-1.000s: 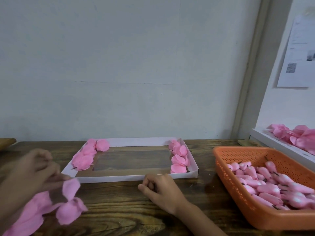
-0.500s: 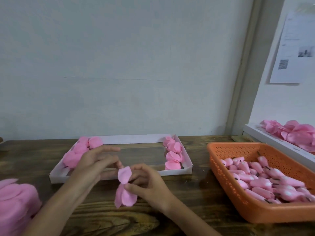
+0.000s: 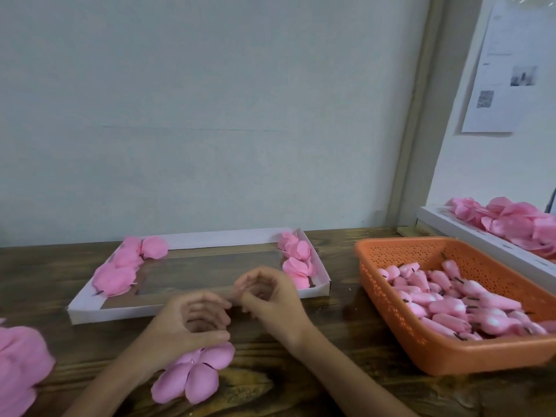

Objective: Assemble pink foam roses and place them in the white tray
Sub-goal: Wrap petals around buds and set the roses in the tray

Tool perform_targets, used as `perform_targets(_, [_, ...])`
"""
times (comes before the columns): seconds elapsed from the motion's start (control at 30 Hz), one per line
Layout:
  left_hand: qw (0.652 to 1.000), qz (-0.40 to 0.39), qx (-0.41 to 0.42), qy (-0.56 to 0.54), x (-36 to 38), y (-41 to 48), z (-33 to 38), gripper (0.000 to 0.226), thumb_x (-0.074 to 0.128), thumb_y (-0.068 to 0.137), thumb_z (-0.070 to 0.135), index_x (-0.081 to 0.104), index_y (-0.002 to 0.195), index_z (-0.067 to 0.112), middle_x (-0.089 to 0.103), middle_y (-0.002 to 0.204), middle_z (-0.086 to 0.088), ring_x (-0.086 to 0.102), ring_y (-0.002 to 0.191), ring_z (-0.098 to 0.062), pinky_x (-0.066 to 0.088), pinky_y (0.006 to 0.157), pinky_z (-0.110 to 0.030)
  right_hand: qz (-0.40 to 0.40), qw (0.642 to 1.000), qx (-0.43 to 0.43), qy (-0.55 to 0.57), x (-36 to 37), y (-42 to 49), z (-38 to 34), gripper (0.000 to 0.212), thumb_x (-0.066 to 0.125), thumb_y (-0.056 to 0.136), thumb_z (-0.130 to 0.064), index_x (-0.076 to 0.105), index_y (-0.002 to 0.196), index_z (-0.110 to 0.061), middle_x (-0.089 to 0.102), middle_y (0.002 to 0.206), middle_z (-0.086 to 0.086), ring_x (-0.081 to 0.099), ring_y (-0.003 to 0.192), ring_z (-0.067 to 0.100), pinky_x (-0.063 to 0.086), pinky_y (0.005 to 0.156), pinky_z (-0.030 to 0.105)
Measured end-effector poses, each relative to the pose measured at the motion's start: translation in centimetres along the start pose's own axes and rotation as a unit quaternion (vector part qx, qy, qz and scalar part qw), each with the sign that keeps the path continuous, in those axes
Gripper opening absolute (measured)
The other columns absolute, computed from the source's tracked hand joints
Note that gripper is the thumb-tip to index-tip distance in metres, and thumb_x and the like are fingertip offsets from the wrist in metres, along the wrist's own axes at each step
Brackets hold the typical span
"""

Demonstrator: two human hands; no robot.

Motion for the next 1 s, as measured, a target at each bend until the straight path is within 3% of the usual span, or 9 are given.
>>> perform_targets(0.1, [0.989, -0.046, 0.031, 0.136, 0.8, -0.5, 0.8, 0.036, 0.094, 0.067, 0.032, 0.079, 0.1, 0.031, 0.078, 0.096, -0.002, 0.072, 0.087, -0.021, 0.06, 0.08, -0.031, 0.15, 0.979, -0.036, -0.137, -4.8, 0.0, -3.6, 0.011, 0.072, 0.095, -0.017, 0.07, 0.096, -0.028, 0.073, 0.09, -0.009, 0.065, 0.078, 0.003, 0.055, 0.069, 0.023])
perform_targets(0.2, [0.973, -0.048, 0.065, 0.218, 1.3, -0.7, 1.3, 0.027, 0.088, 0.07, 0.04, 0.078, 0.095, 0.039, 0.075, 0.096, 0.012, 0.067, 0.091, -0.016, 0.055, 0.077, -0.03, 0.248, 0.863, -0.076, -0.433, -9.6, -0.8, -8.5, 0.006, 0.064, 0.099, -0.026, 0.068, 0.103, -0.027, 0.069, 0.097, -0.012, 0.062, 0.087, 0.008, 0.054, 0.077, 0.03])
perform_targets(0.27, [0.967, -0.049, 0.069, 0.24, 1.7, -0.6, 1.2, 0.021, 0.084, 0.073, 0.03, 0.079, 0.092, 0.038, 0.074, 0.095, 0.014, 0.066, 0.091, -0.016, 0.055, 0.075, -0.03, 0.252, 0.794, -0.012, -0.553, -12.6, -0.7, -8.9, 0.018, 0.055, 0.101, -0.026, 0.065, 0.115, -0.021, 0.068, 0.112, 0.002, 0.06, 0.099, 0.024, 0.051, 0.086, 0.041])
perform_targets(0.37, [0.943, -0.036, 0.105, 0.313, 1.8, -0.7, 1.7, 0.016, 0.072, 0.074, 0.027, 0.077, 0.086, 0.037, 0.069, 0.092, 0.022, 0.065, 0.09, -0.008, 0.053, 0.07, -0.025, 0.206, 0.745, 0.181, -0.608, -16.0, -1.4, -5.8, 0.033, 0.048, 0.102, -0.034, 0.052, 0.128, -0.014, 0.058, 0.132, 0.012, 0.054, 0.121, 0.036, 0.043, 0.097, 0.046])
perform_targets(0.43, [0.908, -0.024, 0.127, 0.398, 1.8, -0.7, 2.1, 0.013, 0.062, 0.076, 0.04, 0.072, 0.084, 0.038, 0.062, 0.091, 0.028, 0.06, 0.092, 0.001, 0.05, 0.071, -0.02, 0.15, 0.735, 0.243, -0.614, -16.7, -1.8, -3.6, 0.046, 0.047, 0.103, -0.047, 0.047, 0.13, -0.011, 0.058, 0.134, 0.015, 0.055, 0.124, 0.038, 0.044, 0.095, 0.047])
perform_targets(0.53, [0.866, -0.004, 0.126, 0.484, 1.6, -0.8, 2.1, 0.023, 0.049, 0.081, 0.051, 0.067, 0.092, 0.041, 0.053, 0.093, 0.029, 0.052, 0.089, 0.006, 0.038, 0.073, -0.012, 0.104, 0.751, 0.268, -0.595, -17.3, -1.6, -2.1, 0.065, 0.046, 0.101, -0.058, 0.039, 0.142, -0.008, 0.061, 0.135, 0.019, 0.059, 0.124, 0.037, 0.044, 0.088, 0.045])
perform_targets(0.67, [0.847, 0.005, 0.124, 0.518, 1.1, -1.1, 2.7, 0.008, 0.055, 0.078, 0.038, 0.06, 0.084, 0.036, 0.049, 0.082, 0.022, 0.048, 0.078, -0.002, 0.029, 0.066, -0.012, 0.076, 0.749, 0.296, -0.588, -18.5, -1.5, -1.4, 0.068, 0.05, 0.1, -0.058, 0.037, 0.144, -0.007, 0.063, 0.136, 0.018, 0.061, 0.124, 0.036, 0.049, 0.093, 0.043])
perform_targets(0.8, [0.854, -0.022, 0.102, 0.509, 0.8, -1.1, 2.3, 0.017, 0.058, 0.071, 0.024, 0.055, 0.083, 0.036, 0.047, 0.077, 0.02, 0.045, 0.077, 0.0, 0.031, 0.067, -0.014, 0.071, 0.751, 0.319, -0.574, -19.5, -1.5, -0.7, 0.074, 0.051, 0.099, -0.058, 0.032, 0.153, -0.01, 0.06, 0.142, 0.018, 0.058, 0.13, 0.036, 0.05, 0.103, 0.049])
perform_targets(1.0, [0.891, -0.011, 0.069, 0.449, 0.5, -0.9, 1.9, 0.015, 0.065, 0.07, 0.016, 0.059, 0.074, 0.029, 0.061, 0.071, 0.011, 0.054, 0.072, -0.007, 0.035, 0.065, -0.015, 0.068, 0.755, 0.315, -0.571, -20.0, -1.0, -0.1, 0.067, 0.054, 0.1, -0.058, 0.045, 0.141, -0.006, 0.066, 0.131, 0.015, 0.062, 0.121, 0.034, 0.046, 0.088, 0.04])
Point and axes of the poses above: each hand's wrist, its own y-axis towards the middle knuckle, its own x-axis out of the palm, z = x × y, the point moved 10 cm from there along y, towards the middle knuckle
